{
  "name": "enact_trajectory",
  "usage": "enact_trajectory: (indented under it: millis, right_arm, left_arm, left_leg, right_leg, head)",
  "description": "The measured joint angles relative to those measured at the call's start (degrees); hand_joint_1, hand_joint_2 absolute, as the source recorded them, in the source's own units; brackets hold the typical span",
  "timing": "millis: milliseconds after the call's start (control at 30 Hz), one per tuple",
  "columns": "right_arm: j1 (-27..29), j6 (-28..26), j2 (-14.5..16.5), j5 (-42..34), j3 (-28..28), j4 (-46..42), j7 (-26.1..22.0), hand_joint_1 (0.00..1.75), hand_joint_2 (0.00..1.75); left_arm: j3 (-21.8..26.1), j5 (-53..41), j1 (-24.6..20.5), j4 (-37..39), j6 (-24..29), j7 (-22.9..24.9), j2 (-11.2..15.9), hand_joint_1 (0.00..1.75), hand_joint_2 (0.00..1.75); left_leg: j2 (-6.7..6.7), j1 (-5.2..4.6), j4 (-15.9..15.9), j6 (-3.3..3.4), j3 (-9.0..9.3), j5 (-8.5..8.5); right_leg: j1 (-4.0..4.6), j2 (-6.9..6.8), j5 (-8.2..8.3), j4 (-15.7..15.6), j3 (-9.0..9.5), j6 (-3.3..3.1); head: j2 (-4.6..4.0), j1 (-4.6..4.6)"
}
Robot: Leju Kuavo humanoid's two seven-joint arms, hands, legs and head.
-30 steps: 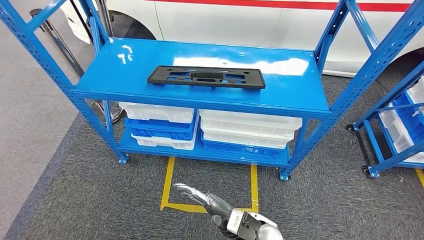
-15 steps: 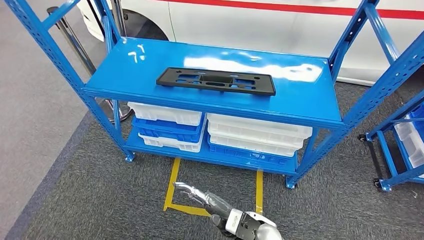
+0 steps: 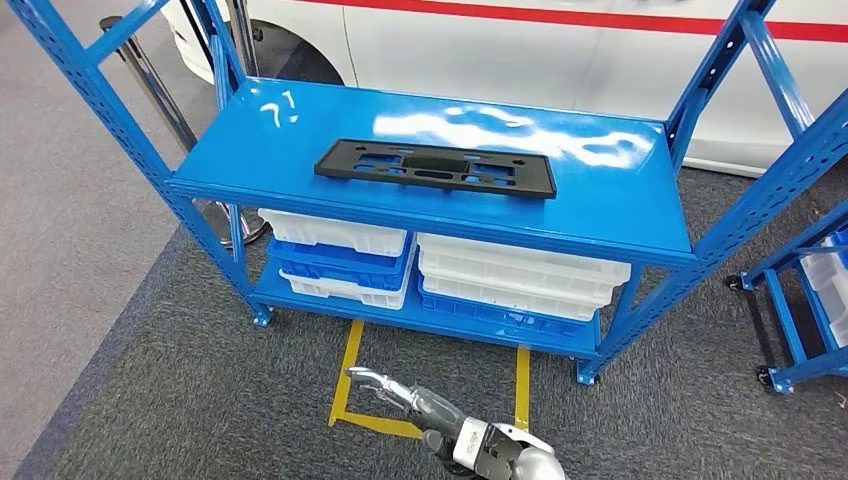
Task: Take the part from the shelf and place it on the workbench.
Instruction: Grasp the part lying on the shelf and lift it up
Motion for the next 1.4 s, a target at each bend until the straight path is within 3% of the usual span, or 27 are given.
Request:
enact_trajectory:
  millis: [100,200,233,267,300,367,400,467,600,633,700,733,767,800,833,900,933,1067,1133,1233,1267,1300,1333,1400]
  right_arm:
    - [0.0,0.2,0.0,-0.1,0.0,-0.2,0.0,0.0,0.0]
    - [-0.1,0.4,0.0,-0.1,0.0,-0.2,0.0,0.0,0.0]
    - [0.0,0.5,0.0,-0.1,0.0,-0.2,0.0,0.0,0.0]
    - [0.0,0.6,0.0,-0.1,0.1,-0.2,0.0,0.0,0.0]
    - [0.0,0.7,0.0,-0.1,0.1,-0.2,0.0,0.0,0.0]
    - [0.0,0.7,0.1,-0.1,0.1,-0.2,0.0,0.0,0.0]
    - [0.0,0.7,0.1,-0.1,0.2,-0.2,0.0,0.0,0.0]
    - [0.0,0.7,0.1,-0.1,0.2,-0.2,0.0,0.0,0.0]
    - [-0.2,0.7,0.2,-0.2,0.3,-0.3,0.0,0.0,0.0]
    - [-0.2,0.7,0.2,-0.2,0.3,-0.3,0.0,0.0,0.0]
    - [-0.2,0.7,0.2,-0.3,0.3,-0.2,0.0,0.0,0.0]
    - [-0.2,0.7,0.2,-0.3,0.3,-0.2,0.1,0.0,0.0]
    - [-0.1,0.8,0.1,-0.3,0.3,-0.1,0.1,0.0,0.0]
    - [-0.1,0.8,0.1,-0.3,0.3,-0.1,0.1,0.0,0.0]
    - [-0.1,0.8,0.1,-0.3,0.3,-0.1,0.1,0.0,0.0]
    - [-0.2,0.9,0.1,-0.3,0.3,0.0,0.2,0.0,0.0]
    - [-0.2,0.9,0.1,-0.4,0.3,0.0,0.2,0.0,0.0]
    - [-0.3,1.0,0.2,-0.5,0.4,0.1,0.3,0.0,0.0]
    - [-0.4,1.0,0.2,-0.5,0.4,0.1,0.3,0.0,0.0]
    - [-0.6,1.0,0.3,-0.6,0.4,0.3,0.3,0.0,0.0]
    - [-0.5,1.1,0.3,-0.6,0.4,0.4,0.3,0.0,0.0]
    - [-0.5,1.1,0.3,-0.6,0.4,0.5,0.3,0.0,0.0]
    - [-0.5,1.3,0.3,-0.7,0.4,0.5,0.3,0.0,0.0]
    - [-0.6,1.5,0.3,-0.8,0.4,0.6,0.3,0.0,0.0]
  left_arm:
    - [0.0,0.0,0.0,0.0,-0.2,0.0,-0.1,0.0,0.0]
    - [0.0,0.3,0.0,0.0,-0.3,0.0,-0.1,0.0,0.0]
    - [0.0,0.4,0.1,0.0,-0.4,0.1,-0.1,0.0,0.0]
    - [0.0,0.5,0.2,0.0,-0.4,0.1,-0.1,0.0,0.0]
    - [0.0,0.6,0.3,0.0,-0.4,0.1,-0.1,0.0,0.0]
    - [0.0,0.7,0.3,0.0,-0.4,0.2,-0.1,0.0,0.0]
    - [0.0,0.7,0.3,0.0,-0.4,0.2,0.0,0.0,0.0]
    - [0.0,0.8,0.2,0.0,-0.5,0.2,0.0,0.0,0.0]
    - [0.0,1.0,0.2,0.0,-0.6,0.1,0.0,0.0,0.0]
    - [-0.1,1.1,0.2,0.0,-0.6,0.1,0.0,0.0,0.0]
    - [-0.1,1.2,0.2,0.0,-0.6,0.1,0.0,0.0,0.0]
    - [-0.1,1.3,0.2,0.0,-0.6,0.2,0.0,0.0,0.0]
    - [-0.1,1.3,0.2,0.0,-0.6,0.2,0.0,0.0,0.0]
    - [-0.2,1.4,0.3,0.0,-0.6,0.2,0.0,0.0,0.0]
    - [-0.2,1.5,0.3,0.0,-0.6,0.2,0.0,0.0,0.0]
    - [-0.3,1.6,0.3,0.0,-0.6,0.2,0.0,0.0,0.0]
    - [-0.4,1.7,0.3,0.0,-0.6,0.2,-0.1,0.0,0.0]
    - [-0.5,1.7,0.1,0.0,-0.6,0.2,-0.1,0.0,0.0]
    - [-0.7,1.8,0.0,0.0,-0.6,0.2,-0.1,0.0,0.0]
    - [-0.9,1.8,0.0,0.0,-0.6,0.2,-0.1,0.0,0.0]
    - [-0.9,1.9,0.1,0.0,-0.6,0.2,-0.1,0.0,0.0]
    - [-1.0,1.9,0.2,0.0,-0.6,0.2,-0.1,0.0,0.0]
    - [-1.0,1.9,0.3,0.0,-0.6,0.2,-0.1,0.0,0.0]
    - [-1.0,2.0,0.4,0.0,-0.6,0.2,-0.1,0.0,0.0]
  left_leg:
    - [0.23,0.29,1.8,-0.85,-0.65,-1.38]
    - [0.4,0.33,12.0,-1.21,-5.78,-5.83]
    - [0.4,0.33,15.0,-1.26,-7.54,-6.54]
    - [0.4,0.33,16.2,-1.24,-8.5,-6.2]
    - [0.4,0.32,15.3,-1.11,-8.4,-4.73]
    - [0.47,0.19,8.1,-0.47,-5.53,-0.23]
    - [0.52,0.02,4.4,-0.12,-3.87,1.23]
    - [0.57,-0.33,0.9,0.41,-2.29,1.85]
    - [0.45,-0.07,-0.4,1.37,-1.23,1.64]
    - [0.49,0.12,-0.8,1.68,-0.83,1.63]
    - [0.52,0.13,-0.9,2.1,-0.42,1.31]
    - [0.49,0.12,-0.9,2.18,-0.25,1.09]
    - [0.45,0.11,-0.9,2.18,0.01,0.84]
    - [0.39,0.11,-0.9,2.1,0.39,0.53]
    - [0.33,0.13,-0.8,1.96,0.89,0.17]
    - [0.22,0.05,-0.7,1.47,1.69,-0.69]
    - [0.17,-0.04,-0.6,1.15,1.87,-1.07]
    - [0.24,-0.02,-0.6,-0.21,2.28,-1.94]
    - [0.35,0.14,2.1,-0.74,1.33,-3.43]
    - [0.4,0.2,13.0,-1.18,-4.98,-7.22]
    - [0.4,0.2,15.5,-1.2,-6.85,-7.38]
    - [0.4,0.19,15.9,-1.11,-7.75,-6.32]
    - [0.4,0.16,14.0,-0.9,-7.53,-4.14]
    - [0.42,-0.13,6.6,-0.14,-5.0,0.84]
  right_leg:
    - [-0.27,-0.06,0.0,-0.6,0.61,-1.15]
    - [-0.04,-0.36,-0.39,-0.8,1.25,-2.01]
    - [0.1,-0.37,-0.55,-0.7,1.42,-2.14]
    - [0.23,-0.35,-0.74,-0.7,1.64,-2.21]
    - [0.34,-0.3,-0.96,-0.7,1.96,-2.21]
    - [0.5,-0.25,-1.51,-0.7,2.72,-2.03]
    - [0.64,-0.26,-1.8,-0.6,2.99,-1.82]
    - [0.78,-0.29,-2.16,-0.7,3.16,-1.28]
    - [0.79,-0.29,-3.28,0.3,3.07,-0.01]
    - [0.75,-0.25,-4.44,2.6,2.02,0.26]
    - [0.45,-0.17,-7.43,10.0,-2.17,0.65]
    - [0.32,-0.16,-8.31,13.4,-4.42,0.83]
    - [0.18,-0.17,-8.08,15.2,-5.95,0.99]
    - [0.06,-0.18,-6.63,14.8,-6.36,1.08]
    - [-0.06,-0.19,-4.2,12.2,-5.61,1.08]
    - [-0.07,-0.18,0.31,4.4,-2.58,0.83]
    - [-0.01,-0.16,1.21,1.7,-1.36,0.56]
    - [0.2,0.11,0.5,-0.4,-0.16,-0.81]
    - [0.03,0.04,0.19,-0.8,0.65,-1.64]
    - [0.17,-0.19,-0.6,-1.0,1.66,-2.3]
    - [0.27,-0.16,-0.9,-1.0,2.01,-2.36]
    - [0.37,-0.08,-1.23,-1.0,2.43,-2.39]
    - [0.46,0.0,-1.59,-1.0,2.95,-2.37]
    - [0.67,0.05,-2.43,-1.0,4.05,-2.14]
  head:
    - [0.0,-0.01]
    - [0.0,-0.03]
    - [0.0,-0.03]
    - [0.0,-0.04]
    - [0.0,-0.04]
    - [0.0,-0.02]
    - [0.0,-0.02]
    - [0.0,-0.02]
    - [0.0,0.02]
    - [0.0,0.04]
    - [0.0,0.07]
    - [0.0,0.06]
    - [0.0,0.05]
    - [0.0,0.06]
    - [0.0,0.05]
    - [0.0,0.07]
    - [0.0,0.05]
    - [0.0,0.02]
    - [0.0,0.0]
    - [0.0,-0.04]
    - [0.0,-0.04]
    - [0.0,-0.04]
    - [0.0,-0.05]
    - [0.0,-0.02]
